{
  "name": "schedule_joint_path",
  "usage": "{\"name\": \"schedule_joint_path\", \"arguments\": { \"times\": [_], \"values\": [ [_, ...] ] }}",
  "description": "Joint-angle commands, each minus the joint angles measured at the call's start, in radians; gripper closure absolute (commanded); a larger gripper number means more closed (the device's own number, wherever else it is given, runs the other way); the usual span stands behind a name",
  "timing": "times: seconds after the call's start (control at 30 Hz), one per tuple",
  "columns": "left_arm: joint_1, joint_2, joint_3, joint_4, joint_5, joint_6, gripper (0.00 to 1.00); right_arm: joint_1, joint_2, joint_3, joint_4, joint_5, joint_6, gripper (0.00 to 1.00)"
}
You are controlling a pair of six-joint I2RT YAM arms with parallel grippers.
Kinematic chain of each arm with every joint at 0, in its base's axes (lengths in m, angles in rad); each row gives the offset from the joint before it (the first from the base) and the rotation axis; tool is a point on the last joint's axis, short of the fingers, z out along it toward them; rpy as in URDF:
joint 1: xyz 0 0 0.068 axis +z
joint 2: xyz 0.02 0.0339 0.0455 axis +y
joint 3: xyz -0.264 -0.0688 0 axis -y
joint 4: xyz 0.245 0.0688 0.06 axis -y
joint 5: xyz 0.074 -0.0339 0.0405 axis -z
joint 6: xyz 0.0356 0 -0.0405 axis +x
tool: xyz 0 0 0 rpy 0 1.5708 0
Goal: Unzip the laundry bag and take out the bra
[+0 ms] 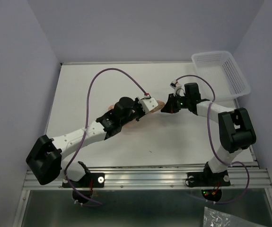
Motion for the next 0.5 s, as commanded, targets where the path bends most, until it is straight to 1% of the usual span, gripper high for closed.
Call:
{"name": "schedule_joint_path", "arguments": {
  "times": [0.0,0.1,0.13,0.17,0.23,0.27,0.33,0.47],
  "values": [
    [-0.001,-0.016,0.034,0.073,0.0,-0.005,1.0,-0.001,-0.059,0.014,0.01,0.063,-0.018,0.99],
    [0.001,-0.024,0.018,0.081,-0.015,-0.034,1.0,-0.001,-0.073,0.018,0.007,0.055,-0.021,0.99],
    [0.005,-0.036,-0.011,0.128,-0.064,-0.054,1.0,-0.001,-0.059,0.018,0.012,0.022,-0.022,0.99],
    [0.008,-0.051,-0.025,0.154,-0.061,-0.068,1.0,-0.001,-0.048,0.018,0.021,0.009,-0.018,0.99],
    [0.018,-0.107,-0.057,0.205,0.009,-0.08,1.0,-0.001,-0.015,0.022,0.032,-0.009,-0.013,0.99],
    [0.019,-0.139,-0.066,0.225,0.017,-0.087,1.0,0.029,-0.007,0.024,0.032,-0.009,-0.022,0.99],
    [0.019,-0.162,-0.091,0.266,0.004,-0.091,1.0,0.039,-0.001,0.024,0.032,-0.006,-0.034,0.99],
    [0.028,-0.186,-0.098,0.275,0.003,-0.094,1.0,0.048,-0.001,0.019,0.036,-0.029,-0.034,0.99]
  ]
}}
